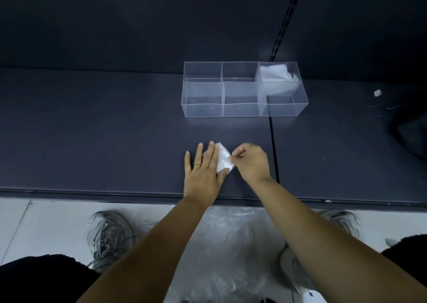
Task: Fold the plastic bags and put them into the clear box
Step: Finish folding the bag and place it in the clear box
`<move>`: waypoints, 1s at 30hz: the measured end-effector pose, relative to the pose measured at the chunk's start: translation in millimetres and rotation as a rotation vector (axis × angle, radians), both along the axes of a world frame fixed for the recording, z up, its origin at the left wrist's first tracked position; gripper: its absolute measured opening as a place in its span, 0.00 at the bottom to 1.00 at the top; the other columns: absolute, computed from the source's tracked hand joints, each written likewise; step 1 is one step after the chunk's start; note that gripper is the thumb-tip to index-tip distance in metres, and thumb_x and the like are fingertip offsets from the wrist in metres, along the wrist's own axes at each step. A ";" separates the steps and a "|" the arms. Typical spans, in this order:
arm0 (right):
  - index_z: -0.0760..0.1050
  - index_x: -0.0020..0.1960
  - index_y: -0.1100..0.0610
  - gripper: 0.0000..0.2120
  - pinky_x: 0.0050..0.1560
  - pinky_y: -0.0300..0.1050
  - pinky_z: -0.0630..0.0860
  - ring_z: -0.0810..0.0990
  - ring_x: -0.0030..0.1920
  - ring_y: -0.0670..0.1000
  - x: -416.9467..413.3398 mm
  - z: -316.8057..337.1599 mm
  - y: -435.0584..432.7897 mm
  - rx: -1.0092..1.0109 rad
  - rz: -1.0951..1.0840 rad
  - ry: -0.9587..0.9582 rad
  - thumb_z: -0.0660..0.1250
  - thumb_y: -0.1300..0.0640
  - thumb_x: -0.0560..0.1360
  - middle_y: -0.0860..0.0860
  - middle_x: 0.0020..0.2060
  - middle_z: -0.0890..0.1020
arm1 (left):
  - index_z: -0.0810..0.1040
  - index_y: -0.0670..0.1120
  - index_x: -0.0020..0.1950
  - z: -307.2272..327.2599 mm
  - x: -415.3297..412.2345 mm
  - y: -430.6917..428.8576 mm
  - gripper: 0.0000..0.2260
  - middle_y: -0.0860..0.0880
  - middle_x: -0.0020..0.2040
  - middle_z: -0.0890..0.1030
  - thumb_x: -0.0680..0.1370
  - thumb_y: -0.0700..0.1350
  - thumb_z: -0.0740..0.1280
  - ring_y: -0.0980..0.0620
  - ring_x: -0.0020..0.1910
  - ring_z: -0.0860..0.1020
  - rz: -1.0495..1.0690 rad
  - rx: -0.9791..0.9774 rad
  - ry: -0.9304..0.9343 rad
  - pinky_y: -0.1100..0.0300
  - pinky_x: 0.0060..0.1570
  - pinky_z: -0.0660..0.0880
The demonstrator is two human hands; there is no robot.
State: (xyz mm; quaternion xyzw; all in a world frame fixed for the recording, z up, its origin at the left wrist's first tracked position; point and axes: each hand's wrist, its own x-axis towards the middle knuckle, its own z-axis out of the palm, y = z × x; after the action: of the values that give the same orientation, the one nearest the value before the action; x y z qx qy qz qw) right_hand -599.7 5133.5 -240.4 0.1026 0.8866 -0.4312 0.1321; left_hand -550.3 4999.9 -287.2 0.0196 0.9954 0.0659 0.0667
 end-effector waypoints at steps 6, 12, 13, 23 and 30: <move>0.75 0.49 0.51 0.14 0.53 0.44 0.61 0.71 0.53 0.48 21.1 -21.2 8.0 0.350 0.103 0.236 0.73 0.45 0.69 0.47 0.49 0.74 | 0.36 0.49 0.77 1.7 0.1 -1.6 0.36 0.50 0.79 0.41 0.74 0.67 0.34 0.46 0.77 0.37 0.045 -0.008 -0.049 0.43 0.70 0.30; 0.76 0.46 0.55 0.04 0.51 0.46 0.61 0.74 0.51 0.53 17.7 -19.9 4.4 0.355 0.033 0.272 0.69 0.54 0.75 0.50 0.46 0.77 | 0.36 0.48 0.77 6.5 -1.4 -3.7 0.42 0.48 0.79 0.38 0.71 0.72 0.35 0.45 0.77 0.36 0.138 -0.019 -0.093 0.41 0.70 0.32; 0.77 0.47 0.55 0.04 0.51 0.46 0.61 0.74 0.52 0.53 18.8 -20.0 3.9 0.366 0.029 0.271 0.67 0.54 0.77 0.51 0.47 0.77 | 0.36 0.47 0.77 7.4 -1.2 -3.0 0.43 0.47 0.79 0.38 0.70 0.72 0.34 0.45 0.77 0.36 0.153 -0.019 -0.102 0.41 0.70 0.32; 0.77 0.39 0.54 0.04 0.49 0.42 0.71 0.76 0.48 0.49 20.1 -5.0 -11.0 0.109 -0.035 0.095 0.71 0.58 0.71 0.46 0.42 0.76 | 0.31 0.42 0.74 13.8 4.7 -1.6 0.47 0.44 0.78 0.35 0.65 0.72 0.29 0.46 0.76 0.34 0.196 -0.038 -0.196 0.41 0.70 0.33; 0.73 0.41 0.52 0.11 0.41 0.36 0.72 0.73 0.35 0.43 2.0 36.8 16.2 -0.327 0.224 0.046 0.72 0.65 0.71 0.47 0.35 0.78 | 0.51 0.49 0.78 55.5 -14.2 -14.0 0.44 0.53 0.76 0.59 0.71 0.67 0.65 0.54 0.75 0.57 0.380 1.002 -0.260 0.54 0.74 0.53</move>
State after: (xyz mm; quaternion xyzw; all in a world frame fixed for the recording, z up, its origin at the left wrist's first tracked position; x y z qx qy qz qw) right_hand -597.7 5149.8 -203.6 -0.0293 0.8134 -0.5543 0.1738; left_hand -564.5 4986.0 -231.7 -0.1396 0.8118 0.5443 0.1588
